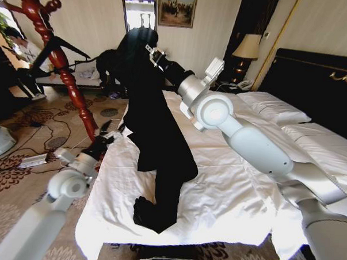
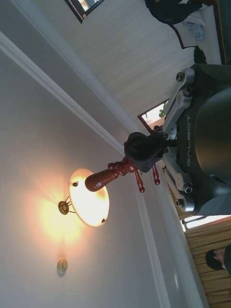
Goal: Pick up the clothes from the bed and hang them on the clothes hanger.
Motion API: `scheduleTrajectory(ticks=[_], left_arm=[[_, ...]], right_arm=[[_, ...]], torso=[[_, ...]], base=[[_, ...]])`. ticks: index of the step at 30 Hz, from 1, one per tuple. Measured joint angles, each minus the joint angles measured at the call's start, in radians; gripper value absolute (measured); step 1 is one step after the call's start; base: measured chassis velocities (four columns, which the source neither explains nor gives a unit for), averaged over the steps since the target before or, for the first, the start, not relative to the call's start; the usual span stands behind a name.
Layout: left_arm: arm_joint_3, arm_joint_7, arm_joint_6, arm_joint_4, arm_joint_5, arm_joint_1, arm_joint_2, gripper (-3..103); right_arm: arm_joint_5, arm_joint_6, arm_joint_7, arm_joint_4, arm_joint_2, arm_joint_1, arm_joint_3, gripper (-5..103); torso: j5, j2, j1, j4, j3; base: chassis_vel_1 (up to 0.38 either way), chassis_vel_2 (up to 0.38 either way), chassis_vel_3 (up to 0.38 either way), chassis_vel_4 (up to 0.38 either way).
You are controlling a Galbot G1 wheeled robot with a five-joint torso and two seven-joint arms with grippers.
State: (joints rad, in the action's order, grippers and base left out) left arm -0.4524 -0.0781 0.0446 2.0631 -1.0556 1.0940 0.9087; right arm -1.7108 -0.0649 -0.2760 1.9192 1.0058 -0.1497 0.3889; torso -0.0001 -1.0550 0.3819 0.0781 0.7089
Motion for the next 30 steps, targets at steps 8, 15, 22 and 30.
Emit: scheduleTrajectory(ticks=[8, 15, 22, 30], left_arm=[[0.065, -0.016, 0.022, -0.006, -0.003, -0.048, -0.013, 102], [0.100, -0.014, 0.033, -0.004, -0.005, -0.097, -0.041, 90], [0.095, -0.007, 0.036, 0.004, -0.007, -0.096, -0.056, 69], [0.040, -0.003, 0.036, 0.017, -0.033, -0.066, -0.069, 31]], right_arm=[[0.000, -0.001, -0.003, 0.011, 0.002, -0.015, 0.002, 0], [0.015, -0.002, -0.004, 0.019, 0.013, -0.014, 0.024, 0], [0.024, -0.003, -0.005, 0.030, 0.017, -0.002, 0.029, 0], [0.049, -0.003, -0.004, 0.053, -0.016, 0.031, 0.030, 0]], torso=[[0.0001, 0.000, 0.000, -0.0002, 0.000], [0.0001, 0.000, 0.000, -0.0001, 0.000], [0.0000, 0.000, 0.000, -0.0002, 0.000], [0.0000, 0.000, 0.000, -0.0001, 0.000]], base=[[0.000, 0.000, 0.000, 0.000], [0.000, 0.000, 0.000, 0.000], [0.000, 0.000, 0.000, 0.000], [0.000, 0.000, 0.000, 0.000]])
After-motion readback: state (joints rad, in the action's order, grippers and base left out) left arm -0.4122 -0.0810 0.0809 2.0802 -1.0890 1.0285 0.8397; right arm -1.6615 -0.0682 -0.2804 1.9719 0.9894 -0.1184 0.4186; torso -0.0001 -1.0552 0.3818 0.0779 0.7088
